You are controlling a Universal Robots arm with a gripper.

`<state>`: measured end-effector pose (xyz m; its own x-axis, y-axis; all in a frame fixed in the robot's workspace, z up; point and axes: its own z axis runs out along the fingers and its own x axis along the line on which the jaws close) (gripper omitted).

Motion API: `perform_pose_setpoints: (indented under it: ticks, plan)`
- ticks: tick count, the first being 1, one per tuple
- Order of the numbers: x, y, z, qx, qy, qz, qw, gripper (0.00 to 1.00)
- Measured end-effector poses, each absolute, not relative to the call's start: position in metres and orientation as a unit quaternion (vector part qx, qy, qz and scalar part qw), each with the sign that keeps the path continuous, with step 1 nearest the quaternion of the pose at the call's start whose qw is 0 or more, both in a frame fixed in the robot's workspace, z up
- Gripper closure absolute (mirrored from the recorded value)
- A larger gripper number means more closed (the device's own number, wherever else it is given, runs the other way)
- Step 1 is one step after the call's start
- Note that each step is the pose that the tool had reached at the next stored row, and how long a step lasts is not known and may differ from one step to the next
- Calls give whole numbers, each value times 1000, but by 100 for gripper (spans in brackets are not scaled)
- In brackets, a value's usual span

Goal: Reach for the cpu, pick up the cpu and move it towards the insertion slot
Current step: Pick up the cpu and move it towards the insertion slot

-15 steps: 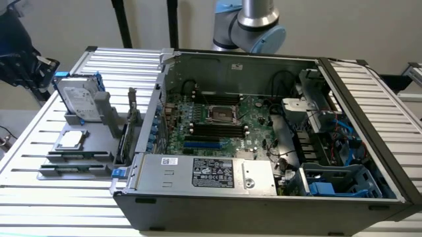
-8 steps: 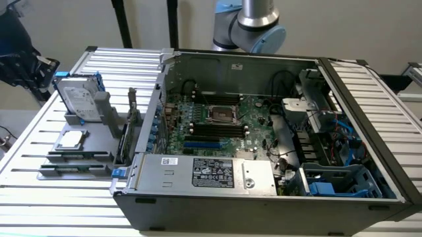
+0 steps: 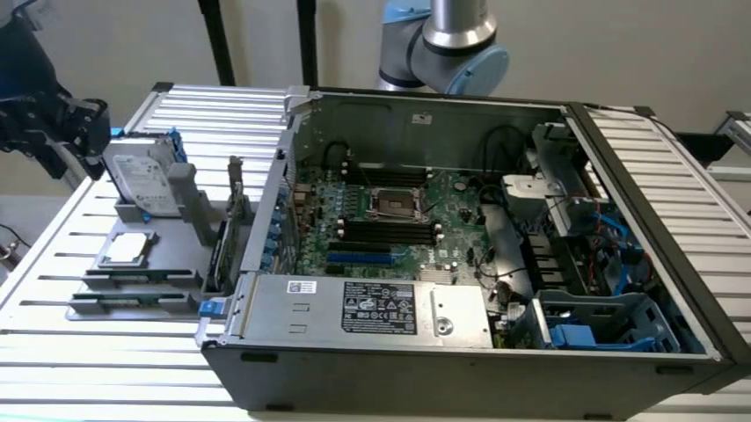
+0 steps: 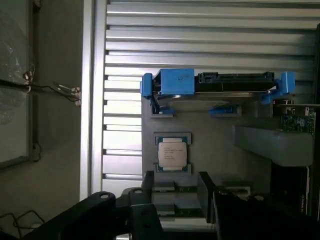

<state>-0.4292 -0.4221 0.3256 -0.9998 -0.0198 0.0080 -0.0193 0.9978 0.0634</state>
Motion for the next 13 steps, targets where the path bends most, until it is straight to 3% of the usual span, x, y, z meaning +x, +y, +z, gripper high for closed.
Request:
perform_pose_setpoints:
  ticks: [2, 4, 5, 13]
  plan:
    - [-429, -422, 326, 10, -999, -32, 4, 41]
    - [-429, -422, 326, 10, -999, -32, 4, 41]
    - [-429, -422, 325, 10, -999, -32, 4, 35]
    - [-429, -422, 314, 10, -999, -32, 4, 35]
